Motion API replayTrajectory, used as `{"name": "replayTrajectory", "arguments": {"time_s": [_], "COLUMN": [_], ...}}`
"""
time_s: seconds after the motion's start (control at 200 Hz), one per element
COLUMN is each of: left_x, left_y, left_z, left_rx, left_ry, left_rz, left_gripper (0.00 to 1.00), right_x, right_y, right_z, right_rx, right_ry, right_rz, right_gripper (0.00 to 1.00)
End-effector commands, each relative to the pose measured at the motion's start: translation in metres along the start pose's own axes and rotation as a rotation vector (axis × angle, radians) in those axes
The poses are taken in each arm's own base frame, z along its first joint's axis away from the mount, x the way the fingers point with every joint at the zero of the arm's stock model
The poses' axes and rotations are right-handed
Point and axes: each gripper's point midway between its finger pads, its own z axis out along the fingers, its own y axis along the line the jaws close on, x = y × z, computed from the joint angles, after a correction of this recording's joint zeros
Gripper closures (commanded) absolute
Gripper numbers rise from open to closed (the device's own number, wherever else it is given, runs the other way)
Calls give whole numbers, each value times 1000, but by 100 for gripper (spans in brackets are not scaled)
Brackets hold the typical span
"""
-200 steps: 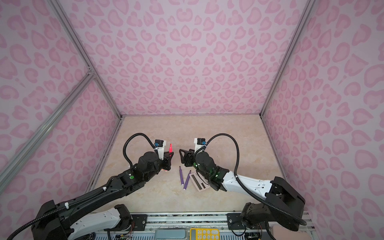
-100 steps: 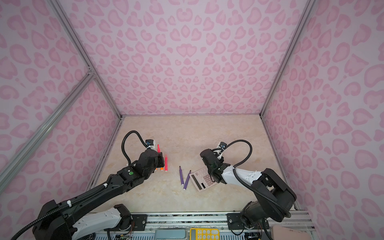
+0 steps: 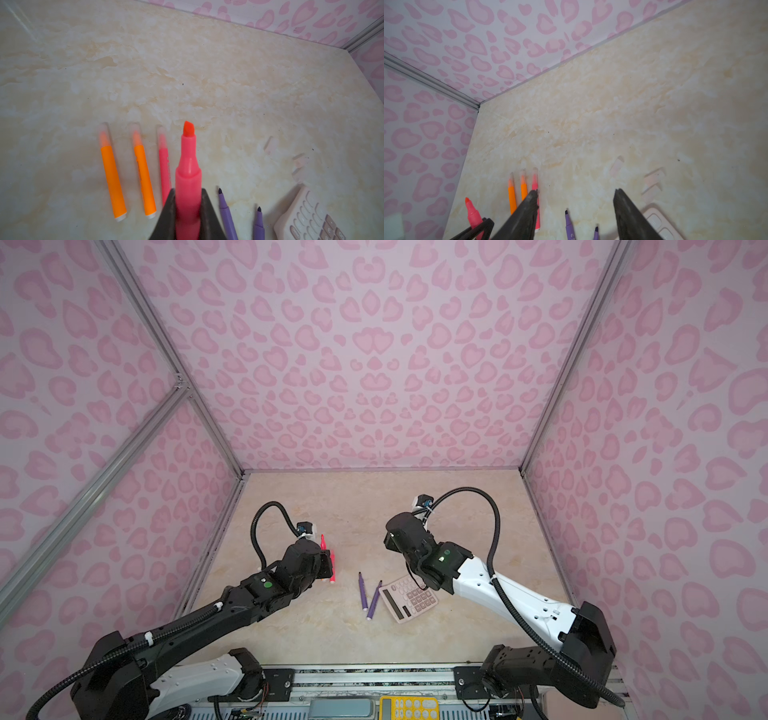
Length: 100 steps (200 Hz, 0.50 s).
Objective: Insert the pens into the pen caps
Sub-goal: 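Move the right gripper to the translucent caps and grasp one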
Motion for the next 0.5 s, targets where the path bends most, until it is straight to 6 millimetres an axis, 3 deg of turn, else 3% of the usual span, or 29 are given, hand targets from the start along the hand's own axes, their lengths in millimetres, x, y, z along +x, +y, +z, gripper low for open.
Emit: {"name": "replayTrajectory", "arguments": {"time_s": [0.0, 0.05, 0.25, 0.495], "left_x": [-6, -5, 1, 10], "left_y": [-4, -5, -14, -27], "left_z": [0, 1, 9, 20], "left_rx": [14, 16, 42, 77], "left_ry": [-13, -9, 30, 94], "left_rz": [-3, 3, 20, 44], "left_gripper": [97, 97, 97, 97], "right_x": [30, 32, 45, 96], "right_y": [-39, -48, -53, -48], "right_z": [21, 35, 72, 113], "right_rx": [158, 205, 217, 194], "right_ry": [114, 60, 283, 444], "right_rz": [-163, -212, -230, -248], "right_gripper": [47, 47, 46, 49]}}
